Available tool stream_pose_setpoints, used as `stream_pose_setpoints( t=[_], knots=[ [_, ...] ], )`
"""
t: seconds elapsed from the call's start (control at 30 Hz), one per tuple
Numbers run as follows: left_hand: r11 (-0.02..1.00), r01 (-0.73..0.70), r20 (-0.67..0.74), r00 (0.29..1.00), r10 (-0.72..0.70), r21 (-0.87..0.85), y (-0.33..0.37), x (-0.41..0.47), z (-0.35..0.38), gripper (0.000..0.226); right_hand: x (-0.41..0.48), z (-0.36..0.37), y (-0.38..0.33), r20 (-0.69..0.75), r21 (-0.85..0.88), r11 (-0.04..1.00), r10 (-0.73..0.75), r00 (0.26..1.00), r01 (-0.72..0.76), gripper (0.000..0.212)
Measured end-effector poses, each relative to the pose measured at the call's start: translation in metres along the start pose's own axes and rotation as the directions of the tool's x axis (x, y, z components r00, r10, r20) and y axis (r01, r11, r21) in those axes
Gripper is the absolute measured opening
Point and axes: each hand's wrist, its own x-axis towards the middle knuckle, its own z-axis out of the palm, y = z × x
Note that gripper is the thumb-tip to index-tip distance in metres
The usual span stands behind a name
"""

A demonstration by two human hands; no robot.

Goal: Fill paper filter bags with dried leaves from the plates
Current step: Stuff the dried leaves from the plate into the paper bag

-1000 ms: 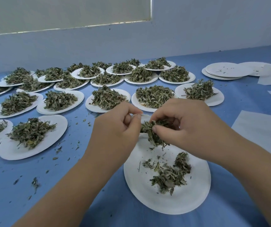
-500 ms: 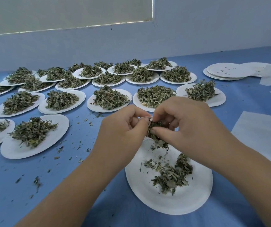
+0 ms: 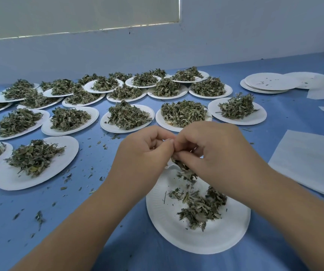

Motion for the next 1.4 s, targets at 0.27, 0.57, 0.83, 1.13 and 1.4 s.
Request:
stream_pose_setpoints(
  t=[0.27,0.57,0.83,1.13,1.4],
  knots=[
    [0.947,0.153,-0.117,0.974,-0.192,-0.282,0.002,0.005,-0.011,0.013,-0.002,-0.013,-0.002,-0.146,0.199,0.978,0.088,0.985,-0.058,0.026],
    [0.927,0.14,-0.13,0.972,-0.196,-0.348,0.005,0.005,-0.011,0.011,-0.002,0.002,0.0,-0.04,0.198,0.969,0.16,0.986,-0.149,0.038],
    [0.926,0.12,-0.067,0.986,-0.153,-0.357,0.006,0.001,-0.007,0.012,-0.005,0.004,-0.003,0.125,-0.017,0.998,-0.062,0.99,0.064,0.025],
    [0.959,0.064,-0.162,0.98,-0.112,-0.277,0.002,0.005,-0.019,0.016,-0.001,-0.014,0.004,-0.065,0.281,0.96,0.019,0.998,0.0,0.014],
    [0.955,0.03,-0.238,0.966,-0.103,-0.294,0.003,0.008,-0.026,0.017,-0.006,-0.004,0.012,0.507,-0.15,0.983,0.167,0.846,-0.104,0.058]
  ],
)
